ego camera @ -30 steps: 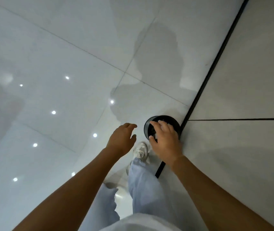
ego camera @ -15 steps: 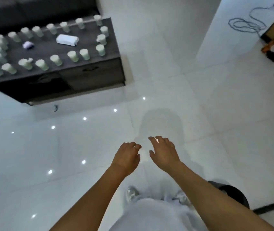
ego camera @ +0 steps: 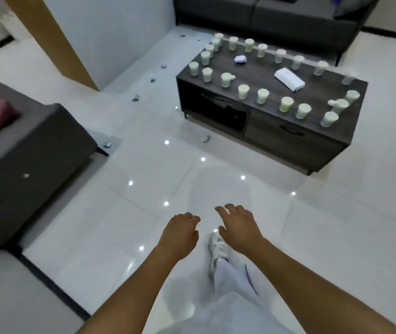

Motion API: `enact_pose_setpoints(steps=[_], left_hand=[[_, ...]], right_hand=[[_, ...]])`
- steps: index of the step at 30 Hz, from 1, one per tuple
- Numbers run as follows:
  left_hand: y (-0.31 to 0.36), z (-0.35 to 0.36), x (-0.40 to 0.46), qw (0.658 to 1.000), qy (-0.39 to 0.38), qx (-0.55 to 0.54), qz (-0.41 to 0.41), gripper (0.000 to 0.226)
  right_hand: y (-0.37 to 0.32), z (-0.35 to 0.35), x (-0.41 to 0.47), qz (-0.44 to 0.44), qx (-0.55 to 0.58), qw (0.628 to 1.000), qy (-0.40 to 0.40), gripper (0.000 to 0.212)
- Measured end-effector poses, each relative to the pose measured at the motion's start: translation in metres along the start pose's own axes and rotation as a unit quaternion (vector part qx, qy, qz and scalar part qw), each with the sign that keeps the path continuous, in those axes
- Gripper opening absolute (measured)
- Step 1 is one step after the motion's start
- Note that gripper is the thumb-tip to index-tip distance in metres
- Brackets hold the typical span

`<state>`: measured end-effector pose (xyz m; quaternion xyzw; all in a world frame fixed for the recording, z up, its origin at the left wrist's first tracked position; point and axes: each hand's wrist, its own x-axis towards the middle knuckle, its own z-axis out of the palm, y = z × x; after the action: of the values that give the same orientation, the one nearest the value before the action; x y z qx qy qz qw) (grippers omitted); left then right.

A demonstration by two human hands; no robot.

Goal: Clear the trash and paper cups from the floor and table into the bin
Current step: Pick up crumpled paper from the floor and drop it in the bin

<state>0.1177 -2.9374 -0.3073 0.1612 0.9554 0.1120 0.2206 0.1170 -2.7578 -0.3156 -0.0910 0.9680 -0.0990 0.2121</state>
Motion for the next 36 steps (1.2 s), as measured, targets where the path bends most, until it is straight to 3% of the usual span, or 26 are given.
enact_pose_setpoints(steps=[8,18,31,36], left_hand=[[-0.089,-0.073,0.103,0.992,0.038,-0.050,-0.107,0.043],[-0.197,-0.147,0.194,0.978,0.020,-0.085,-0.189,0.042],[-0.350,-0.236,0.394,0.985,-0.045,-0.118,-0.121,0.042],[-0.376,-0.262,0.469,0.985,-0.070,-0.120,-0.105,0.041]], right_hand=[[-0.037,-0.053,0.180,-0.092,-0.032,0.994,-0.055,0.054],[-0.092,-0.117,0.354,-0.143,-0.032,0.987,-0.072,0.053],[-0.107,-0.180,0.566,0.016,0.044,0.996,-0.070,0.053],[-0.084,-0.197,0.628,0.077,0.072,0.992,-0.071,0.053]])
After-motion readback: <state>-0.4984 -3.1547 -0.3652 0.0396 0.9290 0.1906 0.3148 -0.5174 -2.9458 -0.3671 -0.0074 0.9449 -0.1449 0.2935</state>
